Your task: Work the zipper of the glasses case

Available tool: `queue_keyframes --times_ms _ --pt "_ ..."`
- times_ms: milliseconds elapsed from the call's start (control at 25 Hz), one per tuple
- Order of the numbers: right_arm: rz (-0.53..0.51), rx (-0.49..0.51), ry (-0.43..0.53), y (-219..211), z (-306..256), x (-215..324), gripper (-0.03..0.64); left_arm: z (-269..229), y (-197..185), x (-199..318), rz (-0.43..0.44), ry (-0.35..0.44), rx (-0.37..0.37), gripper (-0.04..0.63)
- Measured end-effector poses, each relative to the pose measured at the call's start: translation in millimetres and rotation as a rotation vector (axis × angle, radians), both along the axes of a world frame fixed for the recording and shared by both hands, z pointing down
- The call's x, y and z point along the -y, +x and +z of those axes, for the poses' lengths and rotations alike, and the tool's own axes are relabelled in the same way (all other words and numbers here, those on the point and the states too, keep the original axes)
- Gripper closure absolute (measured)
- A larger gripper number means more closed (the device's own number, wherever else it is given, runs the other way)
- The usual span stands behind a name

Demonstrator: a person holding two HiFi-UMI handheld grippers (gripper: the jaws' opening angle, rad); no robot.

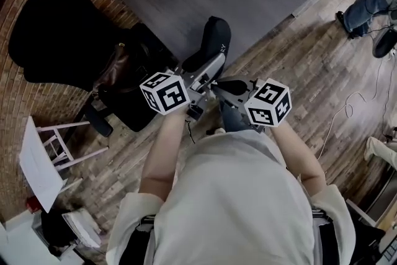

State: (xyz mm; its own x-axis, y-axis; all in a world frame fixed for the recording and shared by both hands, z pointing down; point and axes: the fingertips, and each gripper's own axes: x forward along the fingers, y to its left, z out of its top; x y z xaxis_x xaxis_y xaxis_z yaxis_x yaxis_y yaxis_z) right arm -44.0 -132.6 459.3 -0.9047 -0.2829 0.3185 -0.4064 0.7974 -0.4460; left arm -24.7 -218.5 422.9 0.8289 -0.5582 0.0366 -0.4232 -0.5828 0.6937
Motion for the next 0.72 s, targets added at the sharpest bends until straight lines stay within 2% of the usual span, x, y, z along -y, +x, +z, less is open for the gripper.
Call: queue_keyframes --times_ms 160,280,360,520,720 --pt "0.059 -0.125 0.084 18.1 21.3 26.0 0.601 32.1 4.1 28.9 -0.028 -0.062 0.014 0.341" --pt "0.131 -0.191 0.084 43.3 38.7 51.8 0.555 65.6 3.0 57.3 -0.068 -0.115 0.065 0.341" --pt "0.188 -0.181 0.058 63.7 41.9 69.9 0.546 84.7 3.0 74.6 -0.094 -0.15 0.094 0.341" --pt "0.268 -0.156 0.06 97.3 35.3 109.7 0.586 118.6 8.5 108.1 -0.134 -0.225 0.148 0.339" --pt "0.247 -0.115 0.045 110.0 36.1 150.4 0.603 162.3 15.3 144.2 -0.195 -0.343 0.202 0.337"
